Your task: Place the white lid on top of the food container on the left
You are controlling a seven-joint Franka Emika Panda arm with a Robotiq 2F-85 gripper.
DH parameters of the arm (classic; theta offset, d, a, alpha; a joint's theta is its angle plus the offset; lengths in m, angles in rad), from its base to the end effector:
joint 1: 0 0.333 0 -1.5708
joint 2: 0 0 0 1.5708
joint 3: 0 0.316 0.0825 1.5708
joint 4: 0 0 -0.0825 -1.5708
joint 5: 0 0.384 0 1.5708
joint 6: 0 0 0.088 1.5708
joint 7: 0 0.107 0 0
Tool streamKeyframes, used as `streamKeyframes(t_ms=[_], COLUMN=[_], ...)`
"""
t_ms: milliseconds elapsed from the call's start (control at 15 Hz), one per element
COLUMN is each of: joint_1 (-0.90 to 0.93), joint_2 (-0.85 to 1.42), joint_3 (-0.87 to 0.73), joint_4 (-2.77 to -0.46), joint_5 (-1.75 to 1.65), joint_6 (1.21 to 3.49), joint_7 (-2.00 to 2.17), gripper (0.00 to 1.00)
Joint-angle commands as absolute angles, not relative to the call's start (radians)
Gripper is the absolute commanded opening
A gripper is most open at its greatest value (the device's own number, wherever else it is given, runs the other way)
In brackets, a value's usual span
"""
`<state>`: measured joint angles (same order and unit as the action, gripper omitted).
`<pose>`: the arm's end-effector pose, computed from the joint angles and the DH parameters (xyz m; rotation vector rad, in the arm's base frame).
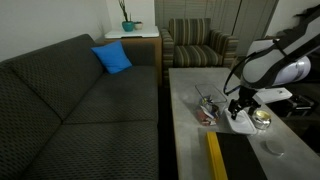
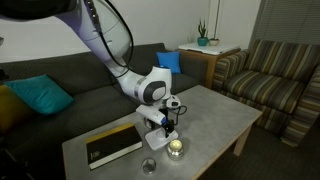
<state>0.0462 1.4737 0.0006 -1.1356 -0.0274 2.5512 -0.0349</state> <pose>0.6694 0.0316 -0.1194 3.1217 0.1631 -0.0907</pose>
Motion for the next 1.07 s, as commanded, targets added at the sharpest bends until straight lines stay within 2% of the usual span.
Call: streamKeyframes(t_ms=[0,1000], joint_1=[0.045,0.047], joint_2=[1.474,1.475], joint_3=[0.006,0.009], joint_4=[-1.133,-1.143], joint_5=[-0.027,-0.056], joint_6=[2.537,2.537], joint_7=[-0.029,-0.137], gripper=[1.00,1.00])
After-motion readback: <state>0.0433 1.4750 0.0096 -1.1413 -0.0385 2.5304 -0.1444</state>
